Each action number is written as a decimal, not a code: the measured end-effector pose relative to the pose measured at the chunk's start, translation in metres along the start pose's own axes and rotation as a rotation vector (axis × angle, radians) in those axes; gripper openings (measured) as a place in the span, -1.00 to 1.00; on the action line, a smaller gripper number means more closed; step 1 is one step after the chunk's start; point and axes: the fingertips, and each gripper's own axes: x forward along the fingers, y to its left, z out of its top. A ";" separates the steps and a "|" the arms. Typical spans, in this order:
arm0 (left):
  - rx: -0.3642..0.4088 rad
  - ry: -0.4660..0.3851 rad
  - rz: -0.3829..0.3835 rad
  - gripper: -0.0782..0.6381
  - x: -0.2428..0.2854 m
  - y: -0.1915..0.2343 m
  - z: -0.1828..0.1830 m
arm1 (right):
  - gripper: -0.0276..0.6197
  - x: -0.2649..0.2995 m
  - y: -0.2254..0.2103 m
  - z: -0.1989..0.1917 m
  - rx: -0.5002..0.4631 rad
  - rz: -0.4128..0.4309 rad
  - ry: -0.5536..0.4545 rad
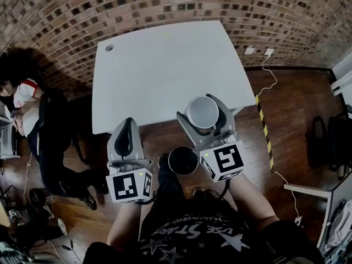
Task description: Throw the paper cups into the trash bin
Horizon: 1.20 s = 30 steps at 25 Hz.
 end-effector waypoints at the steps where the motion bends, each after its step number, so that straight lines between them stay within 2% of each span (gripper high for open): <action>1: 0.005 -0.003 0.008 -0.77 -0.011 -0.008 0.004 | 0.22 -0.013 0.000 0.001 -0.003 0.006 -0.004; 7: 0.039 -0.011 0.046 -0.77 -0.076 -0.046 0.017 | 0.22 -0.080 0.009 0.011 -0.018 0.057 -0.028; 14: 0.062 -0.011 0.060 -0.77 -0.118 -0.077 0.028 | 0.22 -0.130 0.014 0.014 -0.013 0.072 -0.034; 21: 0.076 -0.011 0.021 -0.77 -0.135 -0.088 0.032 | 0.22 -0.154 0.039 0.008 -0.001 0.058 -0.037; 27: 0.052 0.039 -0.030 -0.77 -0.144 -0.081 0.009 | 0.22 -0.151 0.073 -0.003 0.012 0.054 0.018; 30: 0.038 0.044 -0.058 -0.77 -0.151 -0.070 0.001 | 0.22 -0.148 0.086 -0.011 -0.016 0.032 0.030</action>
